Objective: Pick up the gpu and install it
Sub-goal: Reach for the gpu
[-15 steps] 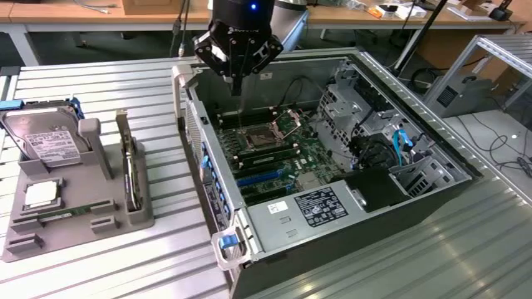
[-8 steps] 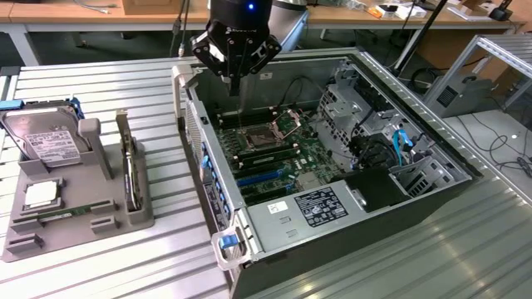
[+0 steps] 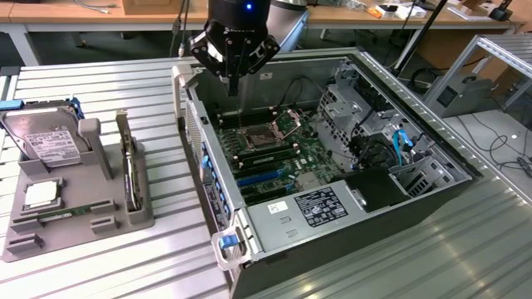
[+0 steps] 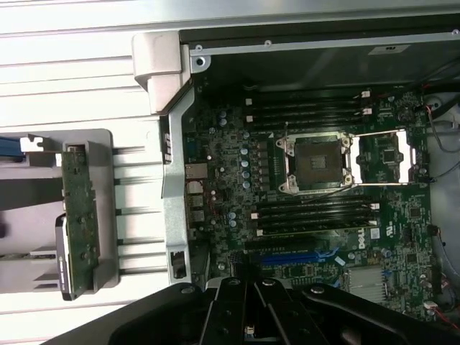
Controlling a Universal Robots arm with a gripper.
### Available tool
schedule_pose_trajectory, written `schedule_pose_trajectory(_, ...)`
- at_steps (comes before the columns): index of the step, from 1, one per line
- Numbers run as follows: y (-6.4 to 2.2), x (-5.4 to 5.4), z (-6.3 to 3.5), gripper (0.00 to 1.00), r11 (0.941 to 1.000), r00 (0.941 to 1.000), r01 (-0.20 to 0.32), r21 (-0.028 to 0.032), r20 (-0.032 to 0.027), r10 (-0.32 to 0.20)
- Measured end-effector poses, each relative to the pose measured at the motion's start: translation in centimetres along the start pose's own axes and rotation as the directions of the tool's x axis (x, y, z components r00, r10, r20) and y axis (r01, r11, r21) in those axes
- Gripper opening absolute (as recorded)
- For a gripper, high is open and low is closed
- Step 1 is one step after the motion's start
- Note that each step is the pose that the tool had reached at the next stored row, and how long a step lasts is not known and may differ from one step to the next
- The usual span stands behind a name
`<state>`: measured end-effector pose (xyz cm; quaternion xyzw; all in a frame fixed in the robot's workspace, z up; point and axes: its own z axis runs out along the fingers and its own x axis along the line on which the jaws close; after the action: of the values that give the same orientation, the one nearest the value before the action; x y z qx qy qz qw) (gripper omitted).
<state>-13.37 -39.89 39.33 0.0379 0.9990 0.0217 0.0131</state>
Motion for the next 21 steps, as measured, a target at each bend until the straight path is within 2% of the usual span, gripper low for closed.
schedule_pose_trajectory(21,-0.05,0.68,-0.02,0.11,1.0,1.0,0.0,0.0,0.0,0.0)
